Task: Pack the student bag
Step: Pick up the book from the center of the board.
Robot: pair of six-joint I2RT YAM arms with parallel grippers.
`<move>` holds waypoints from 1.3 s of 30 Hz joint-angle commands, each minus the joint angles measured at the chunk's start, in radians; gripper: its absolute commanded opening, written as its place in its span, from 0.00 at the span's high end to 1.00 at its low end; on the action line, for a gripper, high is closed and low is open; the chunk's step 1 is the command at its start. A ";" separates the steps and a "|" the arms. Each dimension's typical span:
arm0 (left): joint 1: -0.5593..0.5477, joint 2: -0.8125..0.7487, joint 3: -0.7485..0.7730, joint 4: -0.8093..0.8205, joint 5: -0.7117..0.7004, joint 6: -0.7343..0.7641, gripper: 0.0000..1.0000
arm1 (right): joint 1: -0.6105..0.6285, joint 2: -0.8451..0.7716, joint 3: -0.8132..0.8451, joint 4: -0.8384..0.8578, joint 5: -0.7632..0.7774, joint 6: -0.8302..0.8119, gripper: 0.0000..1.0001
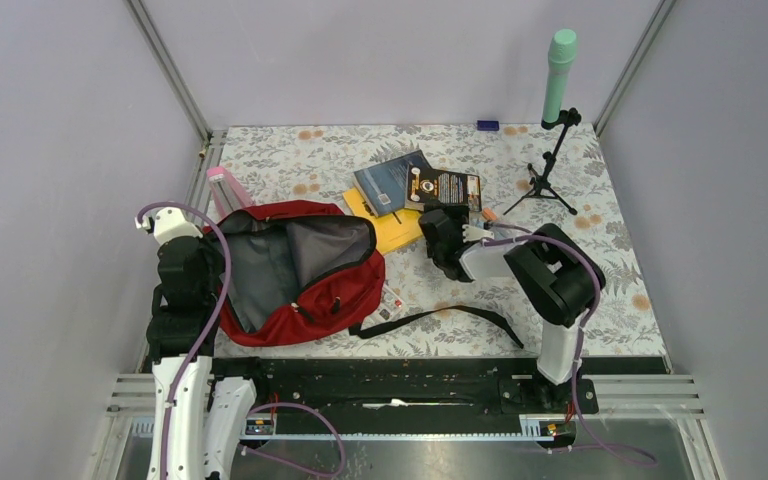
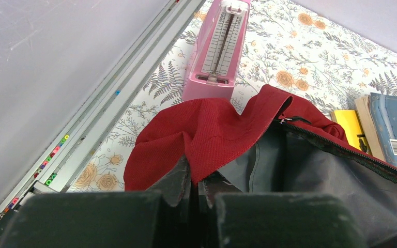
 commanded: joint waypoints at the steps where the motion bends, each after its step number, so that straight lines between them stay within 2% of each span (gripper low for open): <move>1: 0.006 -0.006 0.012 0.095 0.017 -0.009 0.99 | -0.049 0.081 0.078 0.003 0.040 0.104 0.08; 10: 0.006 0.005 0.014 0.106 0.061 -0.040 1.00 | -0.076 0.173 0.183 -0.065 -0.020 0.160 0.08; 16: 0.006 0.000 0.017 0.098 0.016 -0.012 1.00 | -0.090 0.088 0.076 -0.067 0.041 0.157 0.08; 23: 0.006 0.001 0.020 0.102 0.038 -0.023 1.00 | -0.111 0.032 -0.022 -0.066 0.061 0.162 0.07; 29: 0.007 0.001 0.019 0.103 0.036 -0.028 1.00 | -0.128 0.101 0.065 -0.046 -0.018 0.120 0.08; 39: 0.007 -0.001 0.019 0.106 0.032 -0.034 1.00 | -0.134 0.139 0.191 -0.157 -0.071 0.067 0.07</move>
